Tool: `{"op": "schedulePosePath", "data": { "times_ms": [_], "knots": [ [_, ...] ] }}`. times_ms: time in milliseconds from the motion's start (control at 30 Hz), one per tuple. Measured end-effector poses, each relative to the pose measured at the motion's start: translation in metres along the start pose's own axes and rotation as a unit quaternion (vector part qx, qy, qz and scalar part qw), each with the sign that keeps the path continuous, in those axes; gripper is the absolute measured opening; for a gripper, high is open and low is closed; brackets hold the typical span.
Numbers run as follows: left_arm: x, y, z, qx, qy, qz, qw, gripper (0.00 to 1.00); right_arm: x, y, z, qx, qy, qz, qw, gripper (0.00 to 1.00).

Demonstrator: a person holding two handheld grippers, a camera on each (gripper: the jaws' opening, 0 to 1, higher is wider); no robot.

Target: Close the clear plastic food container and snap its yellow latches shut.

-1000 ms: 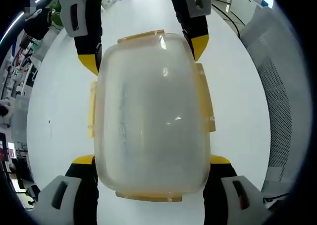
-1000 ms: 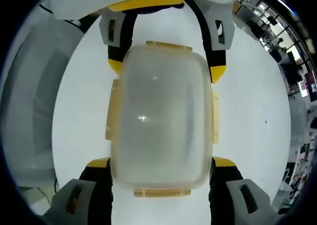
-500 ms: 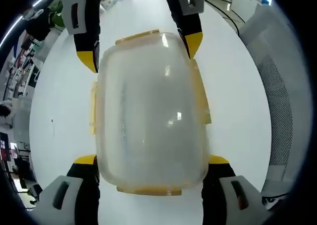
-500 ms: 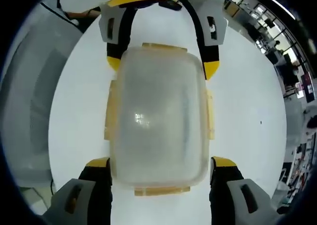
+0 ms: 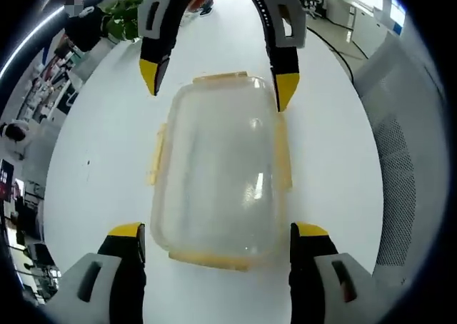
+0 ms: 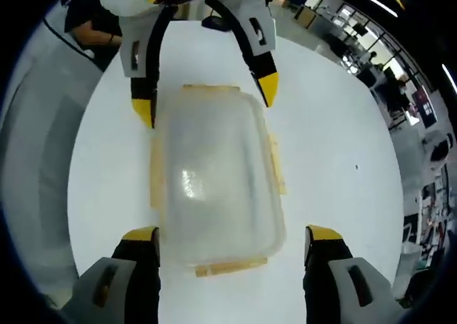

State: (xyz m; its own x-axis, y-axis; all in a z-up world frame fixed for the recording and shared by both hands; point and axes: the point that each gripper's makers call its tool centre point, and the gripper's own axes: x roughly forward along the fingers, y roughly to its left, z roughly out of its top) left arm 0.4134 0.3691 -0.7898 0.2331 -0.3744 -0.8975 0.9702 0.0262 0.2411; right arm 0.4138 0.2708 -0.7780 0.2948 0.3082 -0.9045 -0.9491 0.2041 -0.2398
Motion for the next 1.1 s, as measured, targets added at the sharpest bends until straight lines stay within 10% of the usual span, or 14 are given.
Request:
{"op": "schedulePosePath", "data": {
  "times_ms": [600, 767, 1100],
  "knots": [
    [-0.037, 0.006, 0.011, -0.156, -0.118, 0.060, 0.9789, 0.85, -0.027, -0.003, 0.008, 0.139, -0.089, -0.048, 0.9851, 0.83],
    [-0.044, 0.003, 0.009, -0.204, -0.149, 0.060, 0.9657, 0.85, -0.035, 0.003, 0.018, 0.166, -0.129, -0.045, 0.9766, 0.83],
    [-0.067, 0.002, 0.007, -0.311, -0.246, 0.071, 0.9152, 0.84, -0.055, 0.007, 0.029, 0.256, -0.219, -0.053, 0.9402, 0.83]
  ]
}}
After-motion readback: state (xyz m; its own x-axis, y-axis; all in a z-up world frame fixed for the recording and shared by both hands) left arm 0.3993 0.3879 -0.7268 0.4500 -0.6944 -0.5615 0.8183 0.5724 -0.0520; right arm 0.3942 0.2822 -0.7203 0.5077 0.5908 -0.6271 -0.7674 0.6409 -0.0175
